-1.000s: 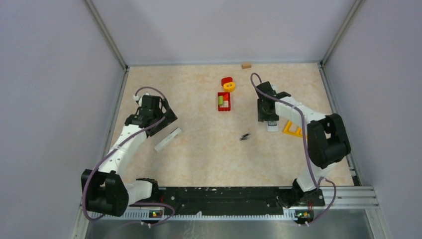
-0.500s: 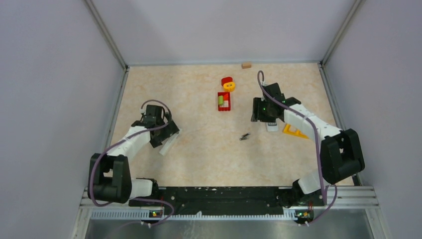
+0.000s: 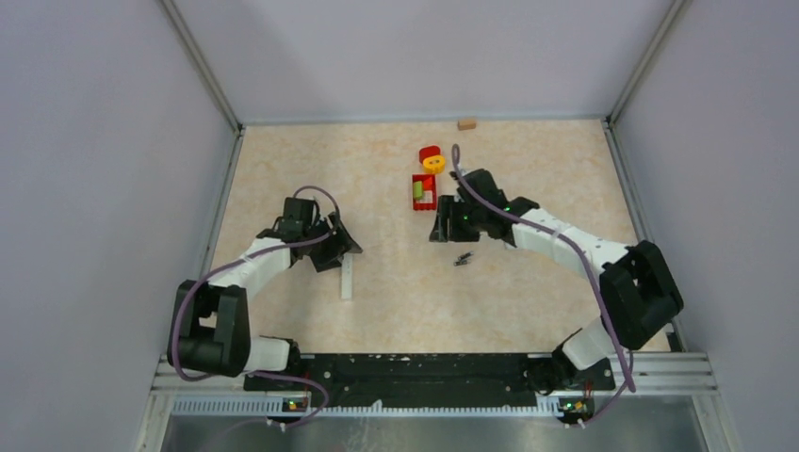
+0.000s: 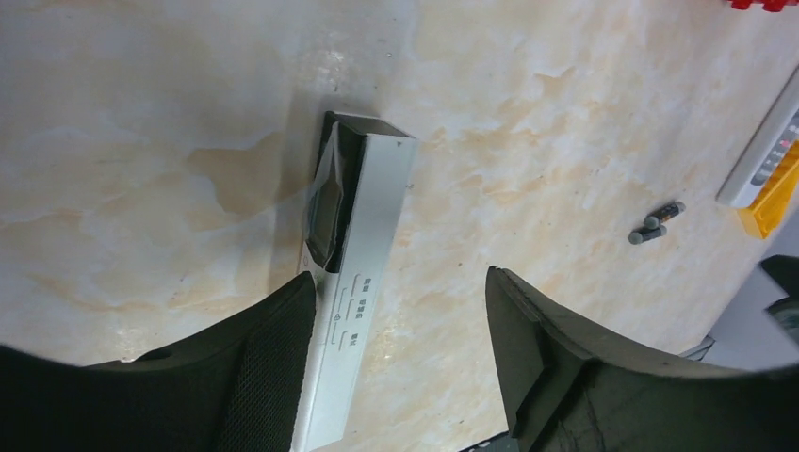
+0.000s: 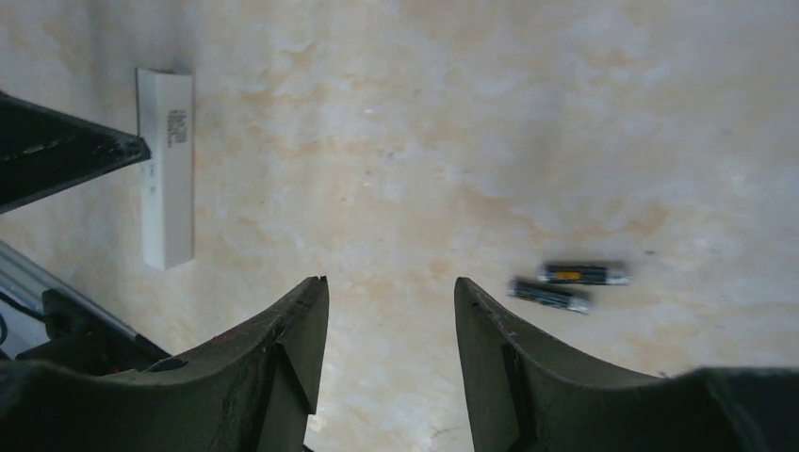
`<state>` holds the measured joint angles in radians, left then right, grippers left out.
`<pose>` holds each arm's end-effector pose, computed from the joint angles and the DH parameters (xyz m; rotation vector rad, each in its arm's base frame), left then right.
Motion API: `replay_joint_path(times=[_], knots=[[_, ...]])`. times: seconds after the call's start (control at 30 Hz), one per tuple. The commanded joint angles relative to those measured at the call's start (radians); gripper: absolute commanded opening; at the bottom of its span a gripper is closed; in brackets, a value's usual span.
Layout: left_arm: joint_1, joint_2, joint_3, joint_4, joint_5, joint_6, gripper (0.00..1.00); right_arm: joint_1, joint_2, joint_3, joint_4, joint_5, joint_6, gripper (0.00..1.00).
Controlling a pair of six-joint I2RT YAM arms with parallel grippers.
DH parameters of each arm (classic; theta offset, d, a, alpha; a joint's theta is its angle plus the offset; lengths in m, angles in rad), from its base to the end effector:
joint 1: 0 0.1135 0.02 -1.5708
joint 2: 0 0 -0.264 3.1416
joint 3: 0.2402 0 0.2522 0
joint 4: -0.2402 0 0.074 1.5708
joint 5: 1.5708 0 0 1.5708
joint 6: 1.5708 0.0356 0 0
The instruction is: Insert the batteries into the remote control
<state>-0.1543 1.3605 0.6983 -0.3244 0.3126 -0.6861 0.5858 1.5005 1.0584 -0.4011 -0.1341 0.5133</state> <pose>0.2498 -0.0499 0.1784 -0.5743 2.5858 -0.7053 0.2650 0.1816 0.2447 -0.1553 2.5088 0.6436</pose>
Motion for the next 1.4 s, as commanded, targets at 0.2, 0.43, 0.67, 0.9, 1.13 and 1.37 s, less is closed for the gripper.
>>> replay_joint_path(times=[0.2, 0.43, 0.67, 0.9, 1.13, 1.37], knots=[[-0.004, -0.164, 0.037, -0.032, -0.331, -0.075, 0.57, 0.310, 0.129, -0.032, 0.369, -0.015, 0.319, 0.52], [-0.002, -0.269, 0.129, -0.184, -0.690, -0.157, 0.90, 0.480, 0.286, 0.159, 0.240, 0.242, 0.340, 0.61], [0.068, -0.313, 0.138, -0.234, -0.754, -0.177, 0.99, 0.582, 0.453, 0.367, 0.129, 0.375, 0.313, 0.64], [0.208, -0.315, 0.107, -0.219, -0.591, -0.222, 0.99, 0.623, 0.566, 0.500, 0.033, 0.466, 0.285, 0.65], [0.236, -0.313, 0.087, -0.209, -0.563, -0.245, 0.99, 0.662, 0.677, 0.630, -0.068, 0.567, 0.238, 0.64], [0.243, -0.310, 0.074, -0.196, -0.538, -0.250, 0.99, 0.671, 0.688, 0.651, -0.118, 0.626, 0.234, 0.34]])
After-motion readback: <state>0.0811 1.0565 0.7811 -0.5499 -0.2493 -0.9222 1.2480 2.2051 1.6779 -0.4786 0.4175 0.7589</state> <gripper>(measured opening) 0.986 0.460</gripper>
